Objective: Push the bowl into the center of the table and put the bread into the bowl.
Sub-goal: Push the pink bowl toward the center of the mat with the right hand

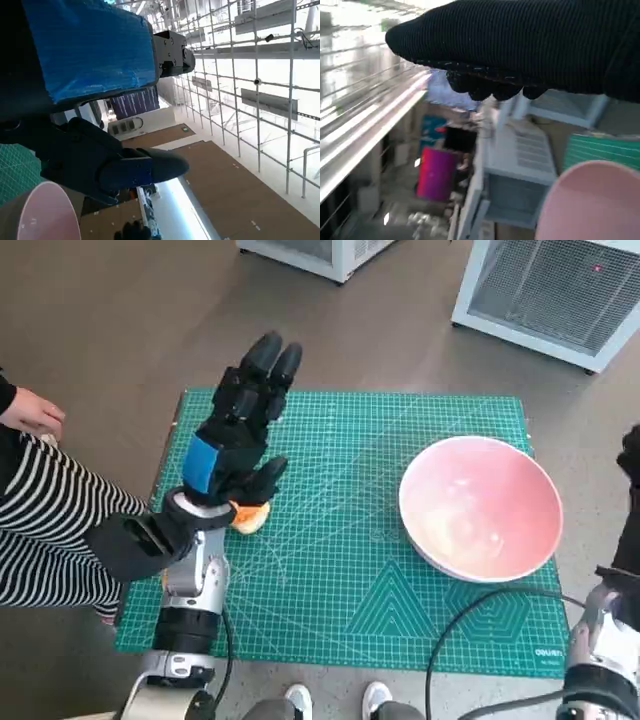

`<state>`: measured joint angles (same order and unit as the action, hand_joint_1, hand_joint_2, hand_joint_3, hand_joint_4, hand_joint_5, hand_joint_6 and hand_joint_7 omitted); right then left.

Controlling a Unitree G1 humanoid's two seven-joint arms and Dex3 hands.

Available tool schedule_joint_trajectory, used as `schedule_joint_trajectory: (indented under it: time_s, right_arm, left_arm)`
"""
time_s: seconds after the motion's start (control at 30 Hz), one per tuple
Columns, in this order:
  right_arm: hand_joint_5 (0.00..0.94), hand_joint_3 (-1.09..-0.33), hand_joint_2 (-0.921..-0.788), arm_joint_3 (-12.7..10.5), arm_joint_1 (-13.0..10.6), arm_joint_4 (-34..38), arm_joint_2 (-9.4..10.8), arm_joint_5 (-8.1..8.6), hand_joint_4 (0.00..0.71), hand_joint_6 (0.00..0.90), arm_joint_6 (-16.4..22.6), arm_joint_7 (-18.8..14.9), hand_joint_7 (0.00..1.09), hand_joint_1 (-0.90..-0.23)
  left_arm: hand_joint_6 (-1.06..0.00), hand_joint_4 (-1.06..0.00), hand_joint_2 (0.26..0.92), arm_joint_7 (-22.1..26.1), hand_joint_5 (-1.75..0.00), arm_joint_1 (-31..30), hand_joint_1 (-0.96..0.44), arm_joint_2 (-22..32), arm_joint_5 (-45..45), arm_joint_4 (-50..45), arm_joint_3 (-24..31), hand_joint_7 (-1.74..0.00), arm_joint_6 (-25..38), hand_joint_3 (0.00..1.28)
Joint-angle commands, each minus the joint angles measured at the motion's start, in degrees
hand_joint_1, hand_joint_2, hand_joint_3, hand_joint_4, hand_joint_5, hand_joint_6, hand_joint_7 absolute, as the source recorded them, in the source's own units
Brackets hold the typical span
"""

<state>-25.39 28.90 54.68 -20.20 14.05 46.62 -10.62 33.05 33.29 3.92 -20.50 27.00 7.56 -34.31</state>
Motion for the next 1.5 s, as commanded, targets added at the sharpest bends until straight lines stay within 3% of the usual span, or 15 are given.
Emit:
schedule_joint_trajectory:
  time_s: [0.03, 0.17, 0.6, 0.83, 1.07, 1.5]
  right_arm:
    - [0.0, -0.804, -0.921, -1.0, 1.6, 6.4, -0.2, 2.09, 0.073, 0.001, -1.8, -2.3, 0.45, -0.621]
    - [0.002, -0.813, -0.921, -1.0, 3.1, 9.9, 0.4, 2.34, 0.075, 0.003, -3.0, -2.5, 0.45, -0.606]
    - [0.002, -0.859, -0.921, 0.6, 6.3, 17.2, 2.9, 0.66, 0.069, 0.036, -9.7, -1.4, 0.37, -0.546]
    - [0.004, -0.835, -0.921, 1.7, 7.3, 18.3, 4.5, 0.18, 0.075, 0.062, -12.9, -1.1, 0.35, -0.585]
    - [0.004, -0.801, -0.921, 3.1, 8.4, 17.7, 6.6, -0.34, 0.079, 0.082, -13.2, -1.6, 0.34, -0.637]
    - [0.001, -0.811, -0.921, 5.7, 11.1, 17.2, 9.9, -1.84, 0.074, 0.091, -11.5, -4.5, 0.32, -0.63]
  left_arm:
    - [0.0, -0.02, 0.886, 0.5, -0.04, 1.2, -0.6, -0.1, -0.4, 0.8, 0.3, -0.32, -0.8, 0.42]
    - [0.0, -0.02, 0.891, 0.8, -0.04, 1.5, -0.6, 0.1, -0.5, 1.2, 0.5, -0.32, -0.9, 0.4]
    - [0.0, -0.03, 0.919, 1.1, -0.04, 1.1, -0.61, 0.7, -0.6, 1.2, 0.9, -0.33, -0.9, 0.34]
    - [0.0, -0.03, 0.921, 1.1, -0.04, 0.6, -0.62, 1.0, -0.8, 0.8, 1.3, -0.32, -0.7, 0.32]
    - [0.0, -0.04, 0.921, 1.0, -0.04, 0.2, -0.62, 1.2, -0.7, 0.5, 1.6, -0.33, -0.6, 0.31]
    - [0.0, -0.05, 0.921, 0.2, -0.04, -0.6, -0.61, 1.3, -0.1, -0.2, 1.7, -0.33, -0.4, 0.31]
